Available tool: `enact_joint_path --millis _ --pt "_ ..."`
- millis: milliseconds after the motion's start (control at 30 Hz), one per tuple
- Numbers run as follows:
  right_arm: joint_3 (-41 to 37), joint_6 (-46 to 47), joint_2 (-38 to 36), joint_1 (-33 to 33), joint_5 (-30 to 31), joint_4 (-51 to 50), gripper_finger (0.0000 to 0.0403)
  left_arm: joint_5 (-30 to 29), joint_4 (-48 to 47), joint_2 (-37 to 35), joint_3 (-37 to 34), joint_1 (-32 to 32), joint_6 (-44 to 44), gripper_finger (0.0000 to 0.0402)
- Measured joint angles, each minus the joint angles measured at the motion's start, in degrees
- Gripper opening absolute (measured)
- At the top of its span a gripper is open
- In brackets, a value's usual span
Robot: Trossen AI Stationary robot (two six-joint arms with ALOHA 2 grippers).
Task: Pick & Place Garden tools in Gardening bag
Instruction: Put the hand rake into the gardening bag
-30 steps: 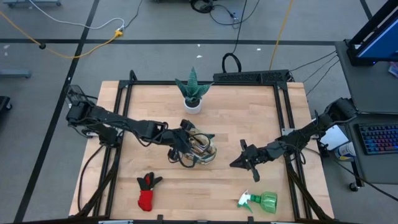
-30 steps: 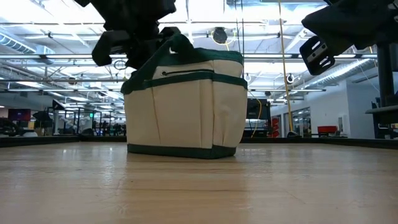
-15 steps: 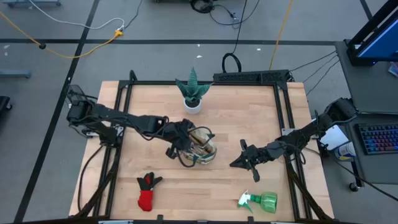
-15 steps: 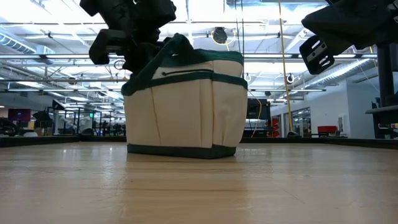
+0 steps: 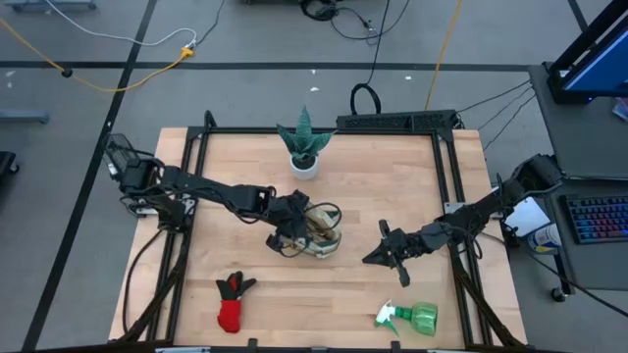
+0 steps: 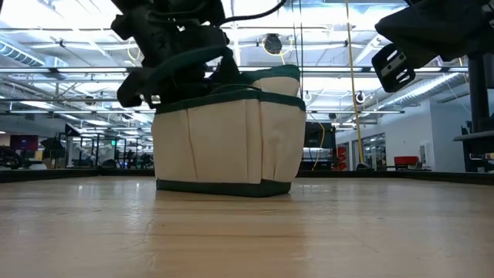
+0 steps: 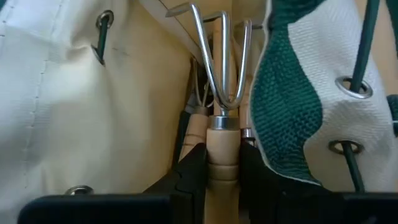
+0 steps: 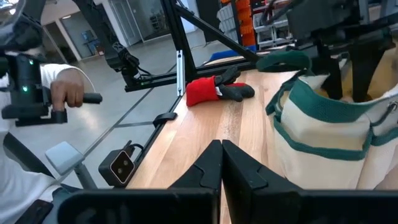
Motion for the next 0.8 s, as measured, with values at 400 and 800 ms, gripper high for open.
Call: enact_joint_path --millis 400,800 --pt "0.0 -0.5 0.0 0.0 0.0 -0.3 0.0 -1.1 0.2 1.2 0.0 -0.2 0.0 0.0087" --pt "0.0 -0.5 0.0 0.0 0.0 -0.5 0.0 -1.6 1.1 1.2 0.0 -0.2 -1.5 0.0088"
